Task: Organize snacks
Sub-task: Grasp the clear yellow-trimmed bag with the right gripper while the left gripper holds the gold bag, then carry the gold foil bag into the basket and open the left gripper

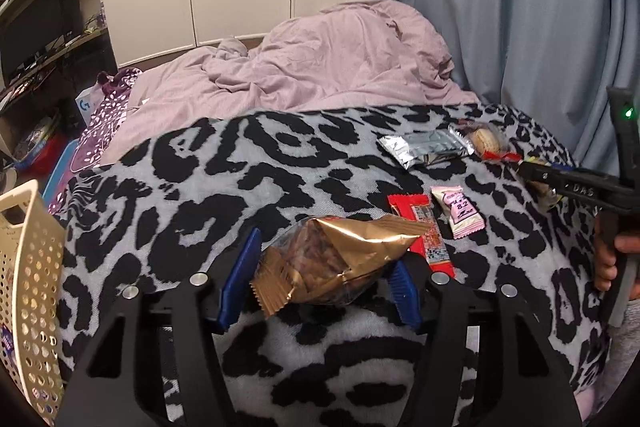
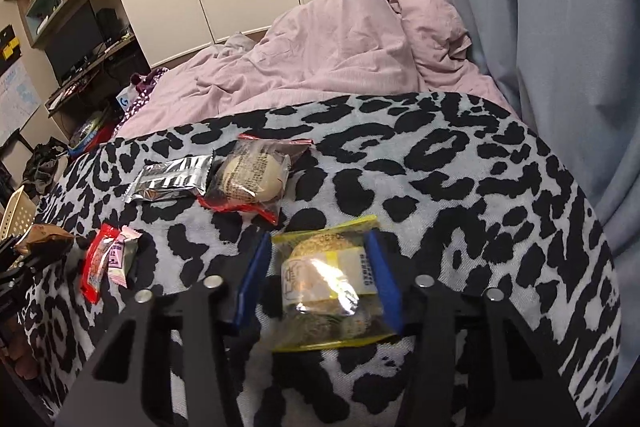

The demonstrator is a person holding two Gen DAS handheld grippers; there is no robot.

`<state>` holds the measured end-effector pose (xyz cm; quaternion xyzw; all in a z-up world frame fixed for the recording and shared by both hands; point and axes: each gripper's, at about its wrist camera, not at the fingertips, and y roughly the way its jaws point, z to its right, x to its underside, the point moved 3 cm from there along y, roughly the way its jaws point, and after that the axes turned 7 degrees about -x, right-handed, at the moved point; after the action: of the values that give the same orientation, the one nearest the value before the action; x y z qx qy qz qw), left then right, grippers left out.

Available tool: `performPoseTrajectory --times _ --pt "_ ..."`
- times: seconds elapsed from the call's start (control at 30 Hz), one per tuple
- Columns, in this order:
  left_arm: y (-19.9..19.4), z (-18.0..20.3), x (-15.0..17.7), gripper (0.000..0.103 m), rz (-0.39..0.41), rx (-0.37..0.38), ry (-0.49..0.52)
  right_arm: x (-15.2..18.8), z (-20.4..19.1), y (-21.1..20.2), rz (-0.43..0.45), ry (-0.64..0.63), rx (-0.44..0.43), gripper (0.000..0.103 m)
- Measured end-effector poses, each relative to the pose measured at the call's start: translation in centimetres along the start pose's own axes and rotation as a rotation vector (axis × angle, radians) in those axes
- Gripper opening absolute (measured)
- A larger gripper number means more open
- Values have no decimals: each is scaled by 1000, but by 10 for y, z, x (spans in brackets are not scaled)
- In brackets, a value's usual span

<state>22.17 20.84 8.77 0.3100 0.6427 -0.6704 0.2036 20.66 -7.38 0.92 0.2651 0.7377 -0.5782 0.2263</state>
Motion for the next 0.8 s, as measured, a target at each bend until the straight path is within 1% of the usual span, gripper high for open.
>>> performPoseTrajectory --times 0.13,0.4,0.53,0.57,0.67,0.73,0.8 --pt "-12 -4 -2 62 23 2 -18 3 -1 -7 18 6 -13 43" --pt "-37 -9 -3 62 72 5 -41 8 -1 -36 75 26 -42 42" --pt "-49 -13 -3 62 96 5 -57 8 -8 -50 101 23 -67 39" --pt "-53 -14 -2 62 103 4 -63 8 -12 -54 108 13 -71 35" --pt "-63 -19 -1 62 122 0 -77 8 -23 -62 125 -9 -91 35" --pt "-69 -24 0 62 132 -4 -87 7 -28 -64 130 -23 -92 35" --pt "-76 -30 2 62 144 -9 -97 6 -26 -63 128 -8 -69 36"
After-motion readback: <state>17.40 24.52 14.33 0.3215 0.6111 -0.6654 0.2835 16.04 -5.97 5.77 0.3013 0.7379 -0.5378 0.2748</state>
